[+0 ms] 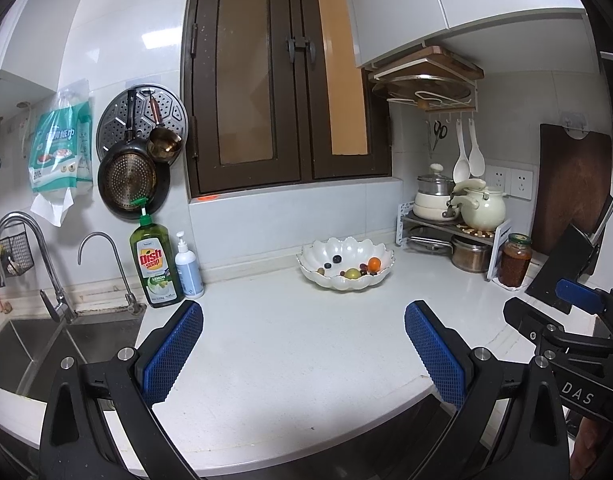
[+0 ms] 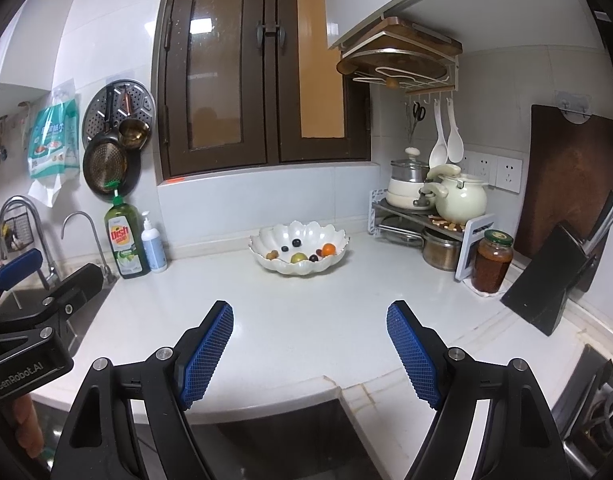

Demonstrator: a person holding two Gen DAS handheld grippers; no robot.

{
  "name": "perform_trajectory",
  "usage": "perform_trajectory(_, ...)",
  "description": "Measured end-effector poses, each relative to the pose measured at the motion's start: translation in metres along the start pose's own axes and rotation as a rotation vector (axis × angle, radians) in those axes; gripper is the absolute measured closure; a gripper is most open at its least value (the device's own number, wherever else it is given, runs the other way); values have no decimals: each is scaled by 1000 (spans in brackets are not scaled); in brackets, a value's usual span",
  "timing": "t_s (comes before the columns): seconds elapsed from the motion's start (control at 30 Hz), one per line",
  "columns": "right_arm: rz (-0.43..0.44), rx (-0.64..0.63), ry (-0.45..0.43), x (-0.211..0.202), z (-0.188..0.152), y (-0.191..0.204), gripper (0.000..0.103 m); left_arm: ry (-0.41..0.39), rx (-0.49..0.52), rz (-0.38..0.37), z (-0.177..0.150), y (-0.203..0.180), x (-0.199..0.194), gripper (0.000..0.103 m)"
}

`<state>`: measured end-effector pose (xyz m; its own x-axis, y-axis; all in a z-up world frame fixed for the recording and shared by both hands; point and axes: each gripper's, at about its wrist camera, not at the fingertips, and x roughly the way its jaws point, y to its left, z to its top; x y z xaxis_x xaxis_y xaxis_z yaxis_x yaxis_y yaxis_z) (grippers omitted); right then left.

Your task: Organize fruits

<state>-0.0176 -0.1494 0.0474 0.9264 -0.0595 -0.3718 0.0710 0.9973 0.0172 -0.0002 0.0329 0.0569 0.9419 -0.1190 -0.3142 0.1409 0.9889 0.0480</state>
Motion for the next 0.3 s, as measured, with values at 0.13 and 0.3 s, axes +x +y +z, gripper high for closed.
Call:
perform_trajectory(0.13, -1, -2, -2, 0, 0, 1, 23, -4, 1, -5, 1, 0, 0, 0)
perform_trajectory(0.3, -3, 2, -3, 0, -1, 1, 23, -7, 1, -9, 2, -2, -2, 0)
